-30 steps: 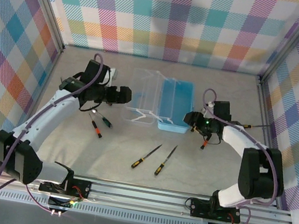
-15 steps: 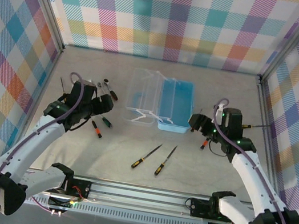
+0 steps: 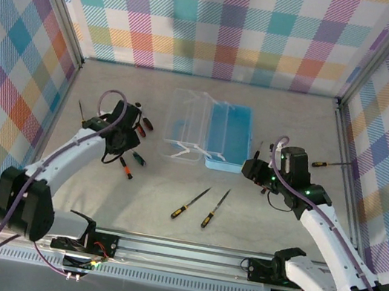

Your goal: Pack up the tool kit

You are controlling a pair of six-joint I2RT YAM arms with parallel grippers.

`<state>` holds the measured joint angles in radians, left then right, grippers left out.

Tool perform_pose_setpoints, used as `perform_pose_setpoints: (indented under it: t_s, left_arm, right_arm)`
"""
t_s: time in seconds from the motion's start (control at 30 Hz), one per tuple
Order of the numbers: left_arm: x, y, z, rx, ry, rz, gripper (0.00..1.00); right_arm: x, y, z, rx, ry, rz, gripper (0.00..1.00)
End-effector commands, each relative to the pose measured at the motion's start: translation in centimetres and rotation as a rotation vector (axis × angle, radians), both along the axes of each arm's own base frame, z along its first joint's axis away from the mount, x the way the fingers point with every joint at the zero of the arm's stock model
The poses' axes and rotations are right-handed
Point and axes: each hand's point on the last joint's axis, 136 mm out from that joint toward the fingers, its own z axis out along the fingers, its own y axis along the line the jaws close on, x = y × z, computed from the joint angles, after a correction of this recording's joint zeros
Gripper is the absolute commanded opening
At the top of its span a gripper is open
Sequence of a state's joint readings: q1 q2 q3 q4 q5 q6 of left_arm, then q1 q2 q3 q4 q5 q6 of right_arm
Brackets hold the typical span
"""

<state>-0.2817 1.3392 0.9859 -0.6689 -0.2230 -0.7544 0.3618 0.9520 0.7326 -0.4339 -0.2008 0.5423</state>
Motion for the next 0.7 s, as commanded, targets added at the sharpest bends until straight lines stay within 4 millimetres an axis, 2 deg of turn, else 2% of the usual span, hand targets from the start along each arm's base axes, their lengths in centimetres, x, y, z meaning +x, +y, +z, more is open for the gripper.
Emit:
perform_pose_setpoints:
  t_s: [0.0,0.23,0.4,0.57,0.67]
  left_arm:
    - [1.5,1.3,-0.8,-0.039,0.009,0.143,0.40]
    - [5.4,0.9,-5.9,-0.131,0.133,0.161,0.43]
    - [5.8,1.9,-8.3,-0.133,0.173,0.218,0.42]
    - [5.8,1.6,-9.6,-0.149,0.200,0.214,0.42]
    - [6.2,1.4,-10.7,-0.150,0.213,0.200,0.37]
  right_arm:
    - [-0.4,0.1,0.5,0.006,-0.006,0.007,0.47]
    - [-0.4,-0.3,0.4,-0.017,-0.007,-0.006,0.47]
    - [-0.4,-1.0,-0.2,-0.052,0.004,-0.034,0.48]
    - [-0.1,-1.2,-0.4,-0.074,0.013,-0.045,0.48]
    - [0.3,-1.2,-0.2,-0.077,0.011,-0.045,0.48]
